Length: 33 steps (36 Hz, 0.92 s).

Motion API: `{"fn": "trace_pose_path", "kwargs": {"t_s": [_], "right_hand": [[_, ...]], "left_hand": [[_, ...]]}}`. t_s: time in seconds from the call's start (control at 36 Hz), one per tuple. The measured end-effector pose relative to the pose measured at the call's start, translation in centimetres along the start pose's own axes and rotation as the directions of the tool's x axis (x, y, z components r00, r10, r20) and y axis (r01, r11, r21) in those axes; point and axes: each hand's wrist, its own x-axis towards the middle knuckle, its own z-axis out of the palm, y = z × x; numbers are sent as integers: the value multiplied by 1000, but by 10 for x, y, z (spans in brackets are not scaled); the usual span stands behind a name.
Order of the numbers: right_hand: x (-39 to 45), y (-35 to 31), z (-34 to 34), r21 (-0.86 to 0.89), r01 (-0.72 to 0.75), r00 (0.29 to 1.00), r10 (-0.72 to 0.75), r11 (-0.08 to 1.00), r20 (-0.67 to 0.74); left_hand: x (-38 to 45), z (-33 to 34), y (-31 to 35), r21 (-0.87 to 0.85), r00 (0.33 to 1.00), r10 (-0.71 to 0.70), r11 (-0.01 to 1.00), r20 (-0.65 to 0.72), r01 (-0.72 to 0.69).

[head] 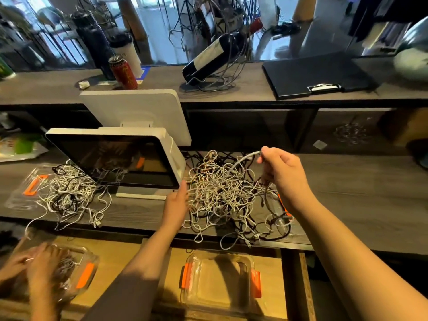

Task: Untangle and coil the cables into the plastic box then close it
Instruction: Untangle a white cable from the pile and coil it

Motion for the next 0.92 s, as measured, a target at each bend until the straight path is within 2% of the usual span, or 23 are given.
{"fn": "trace_pose_path", "kwargs": {"t_s": [0.08,0.19,0.25,0.36,0.47,0.58,0.75,0.83,0.92], "right_hand": [[-7,12,0,-138,-84,996,87,987,14],[-18,40,4,-259,-234,970,243,937,4],[-22,55,6,-352,-248,963,268,903,8],[-35,60,13,-549,-180,951,288,816,117],[-50,46,21,-497,-86,930,249,864,272],[-64,39,15,-363,38,924,105,931,368],[-88,40,6,-159,-69,926,123,985,357],[-99,44,4,-156,-142,932,185,977,311],[-110,47,1,-178,-194,905,246,965,347]], "left_hand": [[-10,-3,-7,-181,997,-75,981,-7,72],[-28,-3,7,-300,997,-71,951,11,72],[-36,-1,18,-288,999,-24,957,47,37],[-54,5,40,-148,977,35,989,210,-3],[-73,11,57,-156,928,59,988,368,-1],[-87,16,64,-242,902,92,970,422,14],[-103,19,63,-382,902,79,919,424,99],[-110,21,62,-509,904,72,844,421,170],[-114,22,60,-603,908,82,771,411,203]]}}
